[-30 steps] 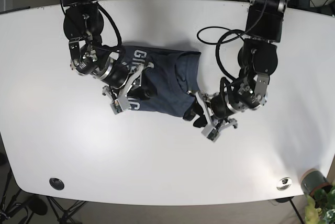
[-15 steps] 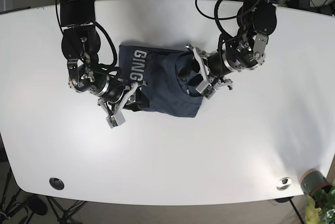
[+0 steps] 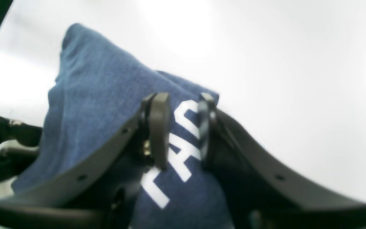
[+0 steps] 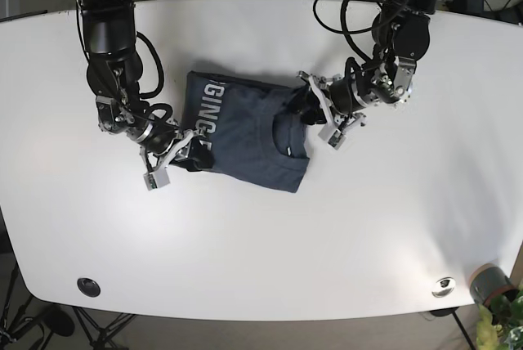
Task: Fold the T-shirt properly
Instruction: 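Grasp the folded navy bundle with the left gripper at its collar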
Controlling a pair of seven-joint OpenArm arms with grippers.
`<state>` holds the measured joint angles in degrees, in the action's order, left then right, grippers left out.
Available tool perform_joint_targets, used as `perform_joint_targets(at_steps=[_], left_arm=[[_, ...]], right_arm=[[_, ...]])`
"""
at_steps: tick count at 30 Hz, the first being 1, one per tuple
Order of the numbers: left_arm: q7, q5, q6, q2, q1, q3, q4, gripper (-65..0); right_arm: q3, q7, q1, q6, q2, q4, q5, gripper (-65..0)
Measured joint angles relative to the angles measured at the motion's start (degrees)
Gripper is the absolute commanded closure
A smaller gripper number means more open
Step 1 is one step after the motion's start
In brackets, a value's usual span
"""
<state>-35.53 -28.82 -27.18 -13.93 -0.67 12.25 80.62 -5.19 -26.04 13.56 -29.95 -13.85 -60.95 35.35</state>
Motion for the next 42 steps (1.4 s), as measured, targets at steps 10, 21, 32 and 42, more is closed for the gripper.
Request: perform_joint_targets(at_steps=[10, 21, 32, 42], left_arm=[[0.9, -0.7, -0.7, -1.0, -2.4, 0.1, -3.0, -21.7], [0.0, 0.3, -0.2, -1.0, -3.6, 0.1, -3.3, -21.7], [0.0, 0.4, -0.2, -1.0, -3.6, 0.1, -3.3, -21.7], [0.5, 6.8, -0.5, -1.0, -7.6, 1.4, -5.3, -21.8]], right_arm=[[0.0, 4.0, -0.3, -0.52, 0.0, 1.9, 0.6, -14.6], [-0.1, 3.1, -0.5, -0.44, -0.9, 0.5, 0.3, -14.6], [0.0, 2.3, 0.3, 0.33, -1.6, -1.6, -5.2, -14.6], [0.4, 3.9, -1.3, 0.44, 0.2, -2.4, -13.5, -14.6]])
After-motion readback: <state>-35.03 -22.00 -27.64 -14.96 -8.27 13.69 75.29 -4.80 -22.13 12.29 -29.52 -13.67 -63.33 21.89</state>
